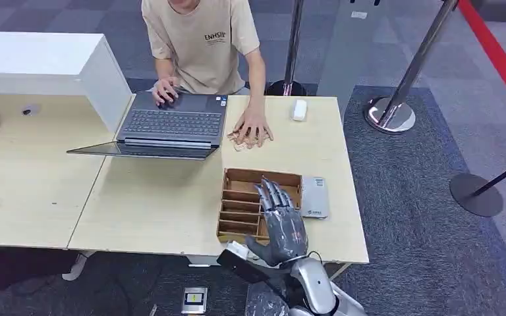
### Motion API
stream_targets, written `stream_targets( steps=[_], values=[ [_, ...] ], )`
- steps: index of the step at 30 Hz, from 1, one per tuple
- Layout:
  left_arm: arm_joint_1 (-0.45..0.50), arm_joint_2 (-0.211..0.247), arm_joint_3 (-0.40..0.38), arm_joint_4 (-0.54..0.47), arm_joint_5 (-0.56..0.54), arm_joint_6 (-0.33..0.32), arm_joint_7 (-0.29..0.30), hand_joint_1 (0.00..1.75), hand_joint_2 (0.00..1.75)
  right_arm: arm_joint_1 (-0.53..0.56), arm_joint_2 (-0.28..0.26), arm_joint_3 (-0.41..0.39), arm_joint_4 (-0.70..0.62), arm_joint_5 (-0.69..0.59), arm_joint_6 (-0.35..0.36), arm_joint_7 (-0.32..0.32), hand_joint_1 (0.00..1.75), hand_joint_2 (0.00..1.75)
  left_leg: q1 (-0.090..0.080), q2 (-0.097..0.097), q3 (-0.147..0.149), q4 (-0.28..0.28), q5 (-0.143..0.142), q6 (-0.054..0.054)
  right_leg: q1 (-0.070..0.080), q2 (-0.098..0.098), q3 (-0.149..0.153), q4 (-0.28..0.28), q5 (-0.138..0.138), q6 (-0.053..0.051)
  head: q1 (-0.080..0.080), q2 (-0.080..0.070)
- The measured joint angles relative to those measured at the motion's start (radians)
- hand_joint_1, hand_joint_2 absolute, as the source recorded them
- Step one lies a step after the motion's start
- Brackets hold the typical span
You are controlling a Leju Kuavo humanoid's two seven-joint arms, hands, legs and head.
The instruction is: Pass the card to the sensor for recognition and then transmit it.
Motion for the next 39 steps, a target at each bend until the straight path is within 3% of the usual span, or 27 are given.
stream_targets(
  steps=[5, 11, 39],
  values=[
    [0.001, -0.002, 0.000, 0.000, 0.007, -0.003, 0.000, 0.00, 0.00, 0.009, -0.003, -0.028, 0.031, 0.012, -0.046, 0.048, 0.00, 1.75, 0.000, 0.000, 0.000, 0.000, 0.000, 0.000, 0.000, 0.000, 0.000, 0.000, 0.000, 0.000, 0.000, 0.000],
    [0.001, -0.005, 0.000, 0.000, 0.000, -0.003, 0.003, 0.00, 0.00, 0.016, -0.006, -0.053, 0.064, 0.044, -0.050, 0.080, 0.00, 1.75, 0.000, 0.000, 0.000, 0.000, 0.000, 0.000, 0.000, 0.000, 0.000, 0.000, 0.000, 0.000, 0.000, 0.000],
    [0.001, -0.014, 0.000, 0.000, 0.004, -0.010, 0.010, 0.00, 0.00, 0.017, 0.010, -0.074, 0.145, 0.021, -0.064, 0.067, 0.00, 1.75, 0.000, 0.000, 0.001, 0.000, 0.000, 0.000, 0.000, 0.000, 0.000, 0.000, 0.000, 0.000, 0.000, 0.000]
  ],
)
